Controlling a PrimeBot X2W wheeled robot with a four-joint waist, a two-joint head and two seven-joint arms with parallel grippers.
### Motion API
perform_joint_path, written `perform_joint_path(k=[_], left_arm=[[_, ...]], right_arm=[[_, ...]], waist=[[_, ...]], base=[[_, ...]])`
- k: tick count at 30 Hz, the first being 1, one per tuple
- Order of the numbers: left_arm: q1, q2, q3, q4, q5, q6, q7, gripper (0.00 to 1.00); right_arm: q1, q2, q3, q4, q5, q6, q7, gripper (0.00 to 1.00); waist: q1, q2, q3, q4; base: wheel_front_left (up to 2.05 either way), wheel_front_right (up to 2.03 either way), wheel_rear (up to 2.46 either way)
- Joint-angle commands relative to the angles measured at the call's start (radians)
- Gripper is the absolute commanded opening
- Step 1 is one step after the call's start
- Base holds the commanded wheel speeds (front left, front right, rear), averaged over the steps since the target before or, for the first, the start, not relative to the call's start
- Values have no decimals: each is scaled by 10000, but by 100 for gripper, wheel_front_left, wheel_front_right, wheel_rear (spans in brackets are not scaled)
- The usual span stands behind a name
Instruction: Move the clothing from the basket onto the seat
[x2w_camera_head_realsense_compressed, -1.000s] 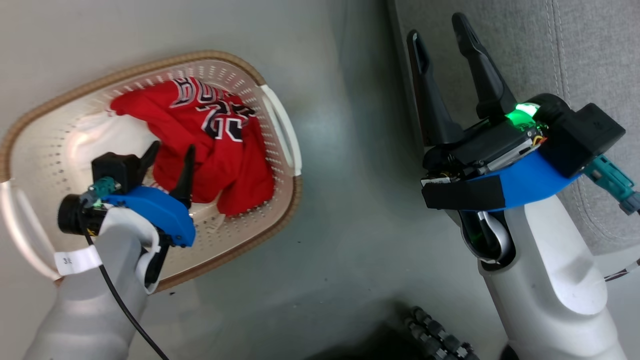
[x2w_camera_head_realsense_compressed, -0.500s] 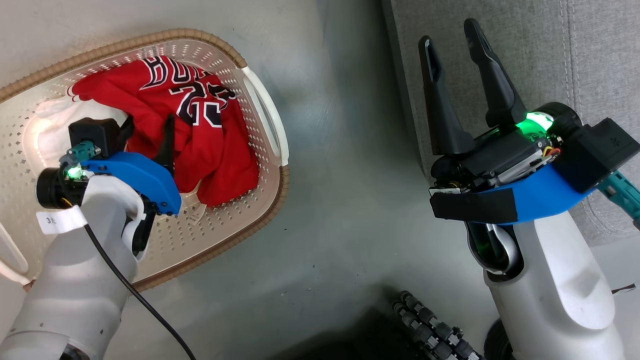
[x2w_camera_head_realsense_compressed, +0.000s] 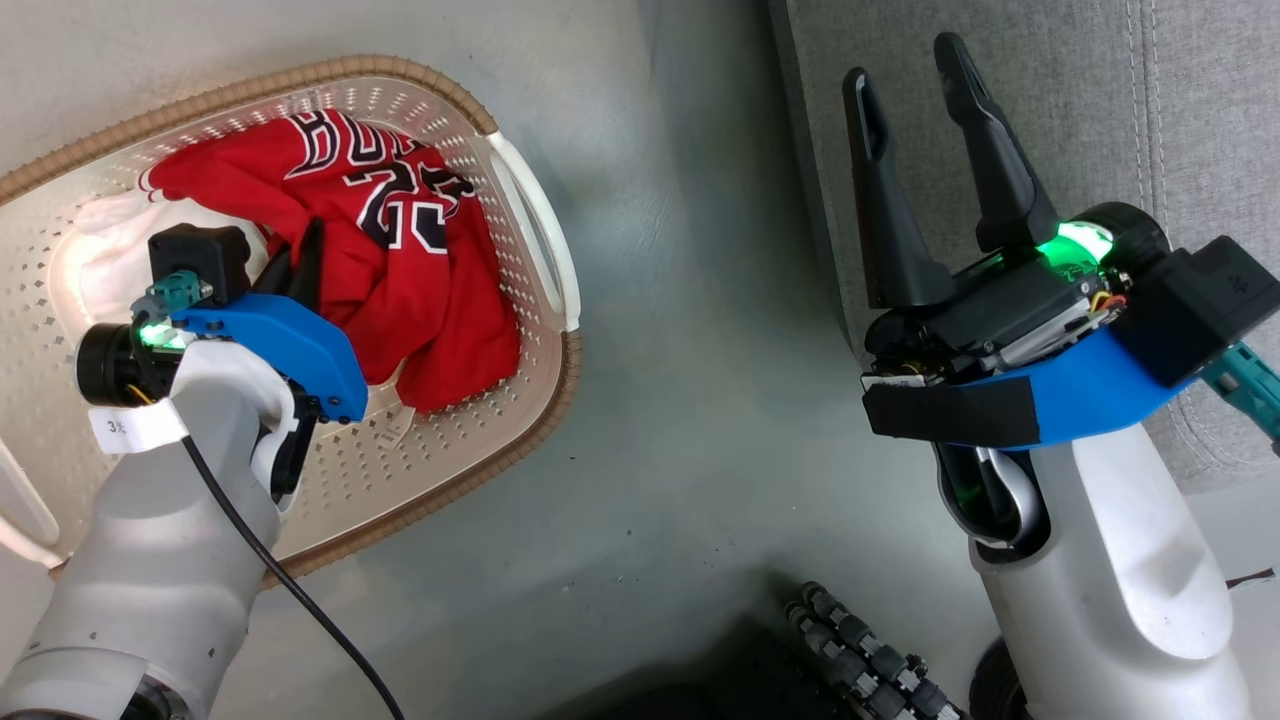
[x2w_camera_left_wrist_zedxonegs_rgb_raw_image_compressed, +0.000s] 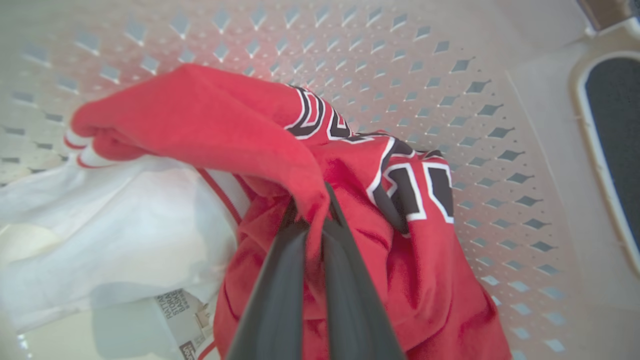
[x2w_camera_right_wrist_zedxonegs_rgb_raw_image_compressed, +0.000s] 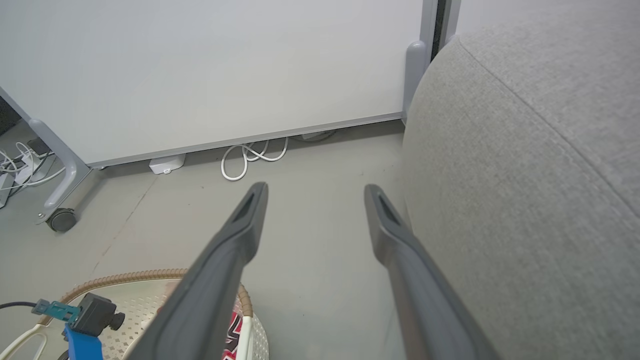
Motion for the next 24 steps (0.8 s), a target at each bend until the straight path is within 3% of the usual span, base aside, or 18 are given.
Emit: perform_joint_path(k=[1, 12, 24], left_arm=[[-150, 39, -5, -10, 71, -25, -45, 0], [174, 116, 198, -236, 24, -25, -49, 0], [1787, -546, 208, -1806, 134, -25, -48, 0]], right_arm=[[27, 16, 4, 7, -24, 1, -37, 100], [-300, 16, 262, 160, 83, 1, -35, 100], [255, 8, -14, 1044, -459, 3, -36, 100]], waist=[[0, 1, -11, -3], [0, 1, -360, -102], [0, 1, -2904, 841]], base=[[0, 0, 0], [0, 0, 0], [0, 0, 0]])
